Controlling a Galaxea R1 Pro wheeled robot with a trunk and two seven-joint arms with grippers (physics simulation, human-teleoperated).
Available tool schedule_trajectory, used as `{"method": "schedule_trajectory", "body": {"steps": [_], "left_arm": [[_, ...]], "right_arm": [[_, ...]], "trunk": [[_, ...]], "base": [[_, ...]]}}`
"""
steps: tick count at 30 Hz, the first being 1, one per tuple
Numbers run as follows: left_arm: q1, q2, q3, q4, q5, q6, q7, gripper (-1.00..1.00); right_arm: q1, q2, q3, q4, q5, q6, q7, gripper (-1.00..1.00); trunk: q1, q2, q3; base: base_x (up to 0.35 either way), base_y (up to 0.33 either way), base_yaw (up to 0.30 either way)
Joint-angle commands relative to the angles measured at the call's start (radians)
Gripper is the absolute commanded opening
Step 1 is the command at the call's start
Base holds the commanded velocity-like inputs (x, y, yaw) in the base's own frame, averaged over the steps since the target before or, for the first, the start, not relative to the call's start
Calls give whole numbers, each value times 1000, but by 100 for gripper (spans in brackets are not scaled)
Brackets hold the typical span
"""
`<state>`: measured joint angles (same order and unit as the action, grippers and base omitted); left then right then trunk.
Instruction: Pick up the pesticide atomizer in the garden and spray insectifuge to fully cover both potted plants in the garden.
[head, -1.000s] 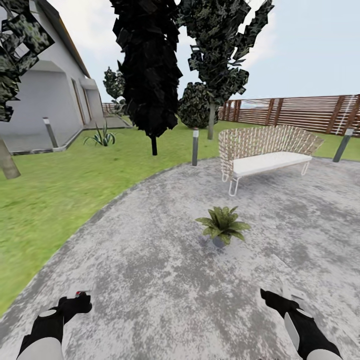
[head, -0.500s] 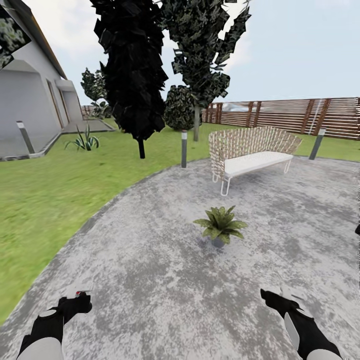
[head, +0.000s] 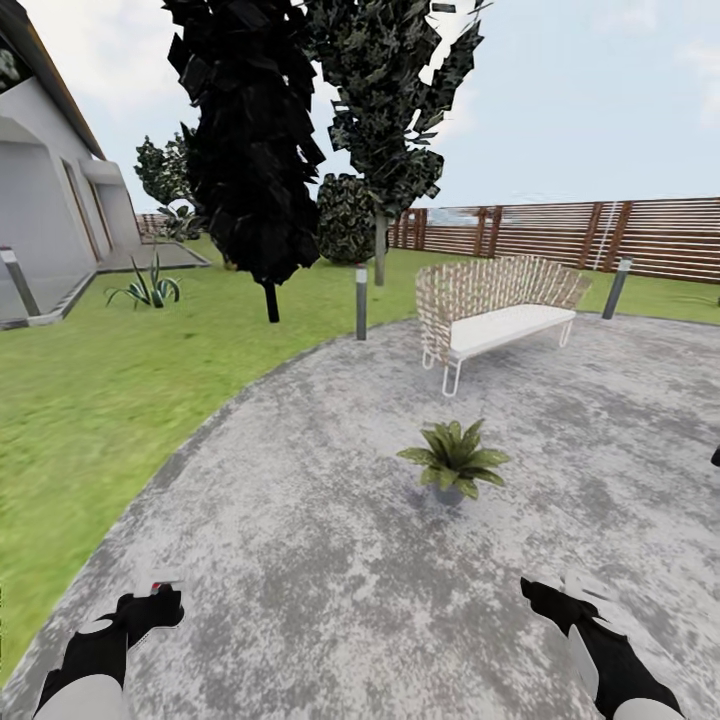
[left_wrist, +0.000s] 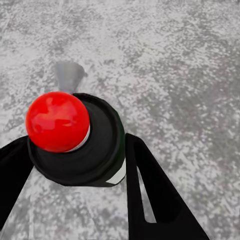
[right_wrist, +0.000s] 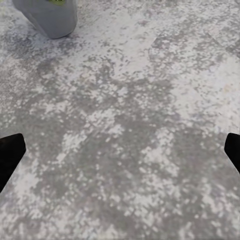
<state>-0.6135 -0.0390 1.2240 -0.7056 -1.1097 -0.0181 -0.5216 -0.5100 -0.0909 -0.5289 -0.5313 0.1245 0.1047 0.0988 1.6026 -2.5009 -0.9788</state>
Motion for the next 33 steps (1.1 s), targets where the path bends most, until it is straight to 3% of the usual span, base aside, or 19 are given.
{"method": "schedule_trajectory", "body": {"steps": [1, 7, 17, 33], "left_arm": [[-2, -1, 6, -2, -5, -2, -6, -100], [-2, -1, 6, -2, -5, -2, -6, -100], [-2, -2, 5, -2, -5, -2, -6, -100], [-2, -2, 5, -2, -5, -1, -6, -100]], "right_arm": [[-1, 1, -8, -3, 11, 6, 9, 100], [-1, 2, -8, -3, 10, 6, 11, 100], [-1, 2, -9, -4, 9, 6, 13, 100], [-1, 2, -9, -4, 9, 6, 13, 100]], "trunk": [[0, 0, -1], [0, 0, -1], [0, 0, 3], [0, 0, 10]], "base": [[197, 310, -5], [180, 272, -21], [32, 16, -240], [208, -219, -261]]}}
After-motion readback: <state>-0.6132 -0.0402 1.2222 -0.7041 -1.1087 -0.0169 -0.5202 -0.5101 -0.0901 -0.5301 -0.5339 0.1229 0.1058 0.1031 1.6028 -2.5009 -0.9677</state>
